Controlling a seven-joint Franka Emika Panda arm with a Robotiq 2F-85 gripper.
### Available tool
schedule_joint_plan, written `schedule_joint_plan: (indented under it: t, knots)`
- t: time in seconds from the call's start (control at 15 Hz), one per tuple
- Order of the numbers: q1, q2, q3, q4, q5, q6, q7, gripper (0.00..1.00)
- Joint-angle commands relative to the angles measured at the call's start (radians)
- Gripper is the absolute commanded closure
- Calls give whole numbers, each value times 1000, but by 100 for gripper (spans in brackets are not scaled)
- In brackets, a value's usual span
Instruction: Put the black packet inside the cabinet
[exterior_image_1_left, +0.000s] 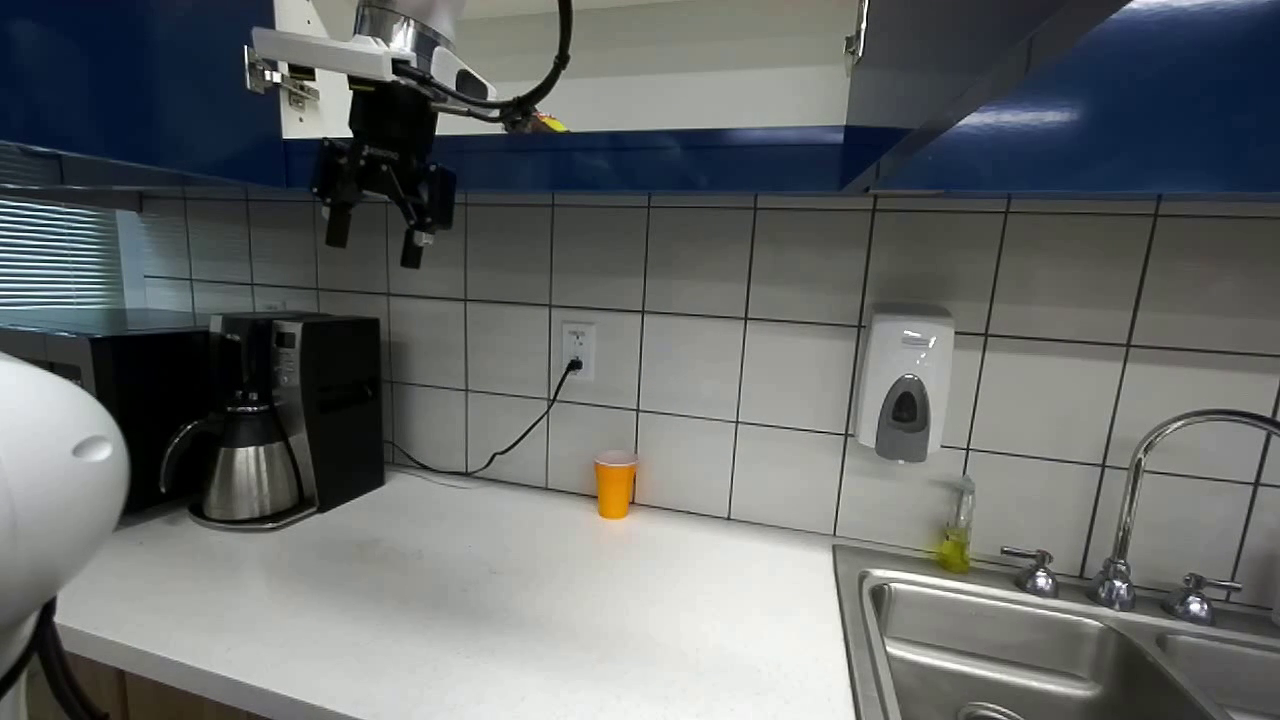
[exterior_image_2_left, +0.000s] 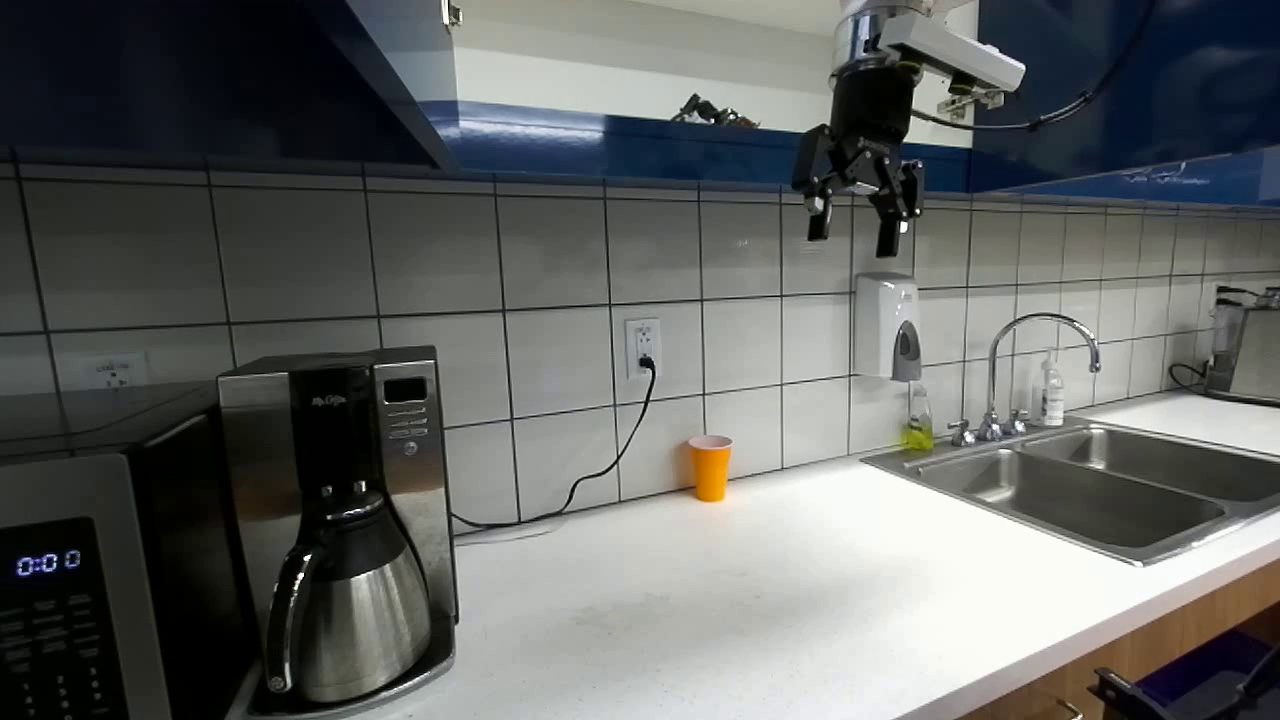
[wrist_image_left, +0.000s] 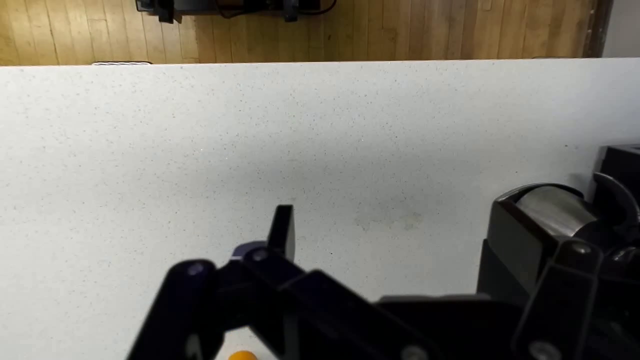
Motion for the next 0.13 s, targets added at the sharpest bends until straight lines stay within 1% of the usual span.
schedule_joint_plan:
  t: [0.0, 0.07]
  knots:
    - [-20, 1, 14, 2, 7, -3, -8, 0]
    - [-20, 1, 14, 2, 7, -3, -8, 0]
